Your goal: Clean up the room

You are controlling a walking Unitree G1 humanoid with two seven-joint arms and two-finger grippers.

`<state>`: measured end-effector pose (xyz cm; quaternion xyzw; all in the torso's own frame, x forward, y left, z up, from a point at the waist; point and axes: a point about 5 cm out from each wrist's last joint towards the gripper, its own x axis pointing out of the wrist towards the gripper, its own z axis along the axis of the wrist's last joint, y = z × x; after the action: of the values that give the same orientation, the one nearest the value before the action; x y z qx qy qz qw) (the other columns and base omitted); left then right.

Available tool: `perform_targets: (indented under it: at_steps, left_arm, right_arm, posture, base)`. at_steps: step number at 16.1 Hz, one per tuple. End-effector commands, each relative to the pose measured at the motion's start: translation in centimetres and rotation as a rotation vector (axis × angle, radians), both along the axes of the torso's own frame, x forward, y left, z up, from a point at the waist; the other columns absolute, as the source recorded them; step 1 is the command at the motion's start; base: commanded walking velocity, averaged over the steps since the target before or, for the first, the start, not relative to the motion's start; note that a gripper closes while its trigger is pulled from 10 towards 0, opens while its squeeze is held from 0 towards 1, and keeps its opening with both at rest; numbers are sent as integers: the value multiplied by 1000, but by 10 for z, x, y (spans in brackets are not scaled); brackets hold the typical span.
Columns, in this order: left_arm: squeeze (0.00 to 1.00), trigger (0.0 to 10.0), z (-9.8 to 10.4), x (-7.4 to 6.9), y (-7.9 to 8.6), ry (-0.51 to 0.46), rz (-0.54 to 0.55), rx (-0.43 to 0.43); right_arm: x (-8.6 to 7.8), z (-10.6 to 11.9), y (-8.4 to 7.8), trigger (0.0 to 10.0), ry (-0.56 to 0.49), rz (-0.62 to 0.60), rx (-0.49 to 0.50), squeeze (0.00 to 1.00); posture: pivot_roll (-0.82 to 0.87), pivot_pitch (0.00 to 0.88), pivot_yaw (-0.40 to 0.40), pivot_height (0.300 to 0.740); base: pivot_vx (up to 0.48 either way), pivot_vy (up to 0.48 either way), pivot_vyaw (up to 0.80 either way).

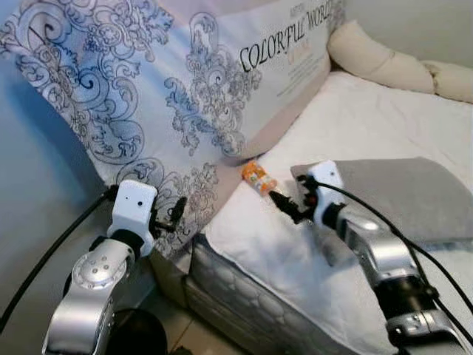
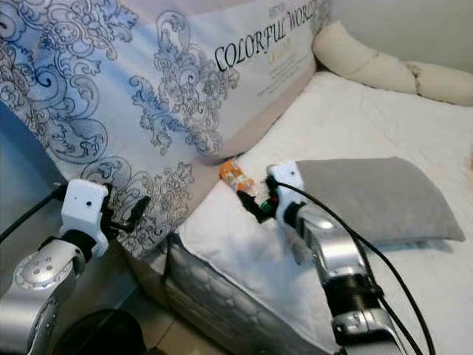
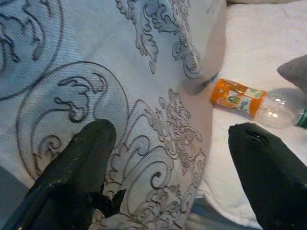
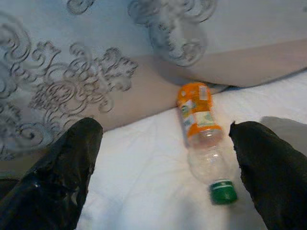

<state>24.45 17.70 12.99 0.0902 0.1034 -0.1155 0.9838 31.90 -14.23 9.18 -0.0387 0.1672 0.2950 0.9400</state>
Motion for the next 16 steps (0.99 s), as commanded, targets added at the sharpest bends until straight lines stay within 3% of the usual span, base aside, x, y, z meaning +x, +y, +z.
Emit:
perform_targets:
  at_steps: [1, 3, 4, 6, 9, 13, 16]
  left_arm:
    - [0, 10000, 7, 2, -2, -15, -4, -16]
    - [0, 10000, 8, 1, 0, -24, 19, -30]
    - [0, 10000, 9, 0, 0, -44, 18, -10]
    - [0, 10000, 10, -2, -2, -48, 45, -28]
    - [0, 10000, 11, -3, -4, -45, 53, -44]
    - [0, 10000, 8, -3, -2, -30, 59, -27]
    - [0, 10000, 14, -1, -8, -85, 39, 64]
  right_arm:
    - [2, 1, 2, 10000, 6, 15, -8, 1000]
    - [-2, 2, 3, 10000, -16, 0, -8, 992]
    - [-8, 0, 3, 10000, -11, -10, 8, 0]
    - [-28, -7, 5, 10000, -9, 13, 58, 0]
    - [-43, -13, 5, 10000, 2, 29, 67, 0]
    - [-52, -15, -5, 10000, 20, -81, 105, 0]
    - [-55, -15, -5, 10000, 22, -87, 104, 0]
  posture:
    - [101, 0, -21, 740]
    - [102, 0, -25, 740]
    - [103, 0, -28, 740]
    - [102, 0, -29, 740]
    - [97, 0, -28, 740]
    - [89, 0, -20, 740]
    - [83, 0, -12, 740]
  base:
    - [0, 0, 0]
    - [0, 0, 0]
    - [0, 0, 0]
    - [0, 0, 0]
    - [0, 0, 385]
    - [0, 323, 292]
    - [0, -320, 0]
